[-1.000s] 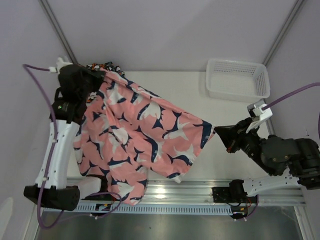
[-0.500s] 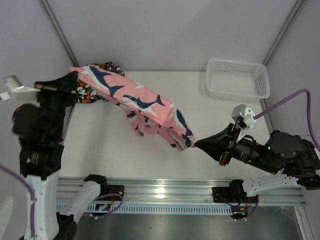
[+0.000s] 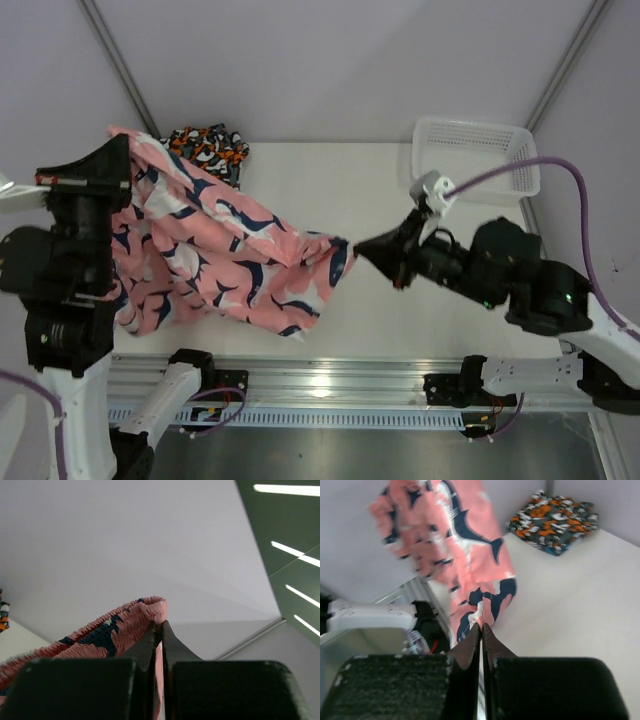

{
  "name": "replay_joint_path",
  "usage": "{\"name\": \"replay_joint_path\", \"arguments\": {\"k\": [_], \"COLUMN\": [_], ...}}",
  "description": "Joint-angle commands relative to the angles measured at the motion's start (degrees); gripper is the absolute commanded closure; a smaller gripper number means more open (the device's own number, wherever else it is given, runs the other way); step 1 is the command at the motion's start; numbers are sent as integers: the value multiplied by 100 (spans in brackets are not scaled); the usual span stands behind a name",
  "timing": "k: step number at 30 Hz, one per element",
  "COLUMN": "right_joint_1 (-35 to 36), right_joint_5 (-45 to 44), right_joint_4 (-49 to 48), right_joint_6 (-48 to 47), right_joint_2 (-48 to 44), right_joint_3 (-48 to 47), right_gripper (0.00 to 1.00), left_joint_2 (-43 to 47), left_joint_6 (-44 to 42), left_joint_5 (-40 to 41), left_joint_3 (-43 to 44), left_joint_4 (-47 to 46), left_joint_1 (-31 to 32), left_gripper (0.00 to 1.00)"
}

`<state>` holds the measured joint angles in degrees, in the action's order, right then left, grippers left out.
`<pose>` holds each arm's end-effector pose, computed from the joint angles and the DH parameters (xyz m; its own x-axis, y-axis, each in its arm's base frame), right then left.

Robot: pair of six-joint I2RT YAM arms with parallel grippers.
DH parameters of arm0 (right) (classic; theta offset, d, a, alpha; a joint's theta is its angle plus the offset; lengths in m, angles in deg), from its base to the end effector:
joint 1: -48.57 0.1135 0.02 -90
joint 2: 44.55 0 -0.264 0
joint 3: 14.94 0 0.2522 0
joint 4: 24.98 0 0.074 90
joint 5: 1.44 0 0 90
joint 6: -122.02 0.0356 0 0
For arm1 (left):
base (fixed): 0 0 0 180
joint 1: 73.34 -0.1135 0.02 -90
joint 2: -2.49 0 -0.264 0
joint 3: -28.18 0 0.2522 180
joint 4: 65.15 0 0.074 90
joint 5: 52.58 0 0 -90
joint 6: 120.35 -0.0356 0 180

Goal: Fold and stack the shorts
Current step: Flatten the shorts out

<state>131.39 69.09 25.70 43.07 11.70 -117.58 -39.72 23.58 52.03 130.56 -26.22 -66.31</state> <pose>0.0311 0.1519 0.5076 -0.1805 0.0129 -0.9835 -0.8755 0.4535 0.1667 0.0517 0.0027 0.5489 0.3046 -0.8256 -0.4749 0.2230 0.5466 -0.8072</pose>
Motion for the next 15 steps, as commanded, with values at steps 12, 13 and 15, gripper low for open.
{"name": "replay_joint_path", "arguments": {"k": [12, 13, 15], "right_joint_1": [-6243, -6296, -6393], "right_joint_5": [5645, 5699, 5901], "right_joint_4": [-1021, -969, -924], "right_joint_6": [706, 706, 706], "right_joint_2": [782, 826, 853], "right_joint_3": [-610, -743, -990], "right_gripper": [100, 100, 100], "left_joint_2": [-1640, -1728, -1772], "left_joint_6": [-199, -190, -173], "left_joint_5": [-11, -20, -81], "left_joint_3": [761, 1014, 1183], "left_joint_4": [-329, -302, -223], "left_joint_1": [18, 18, 18], "left_gripper": [100, 100, 100]}}
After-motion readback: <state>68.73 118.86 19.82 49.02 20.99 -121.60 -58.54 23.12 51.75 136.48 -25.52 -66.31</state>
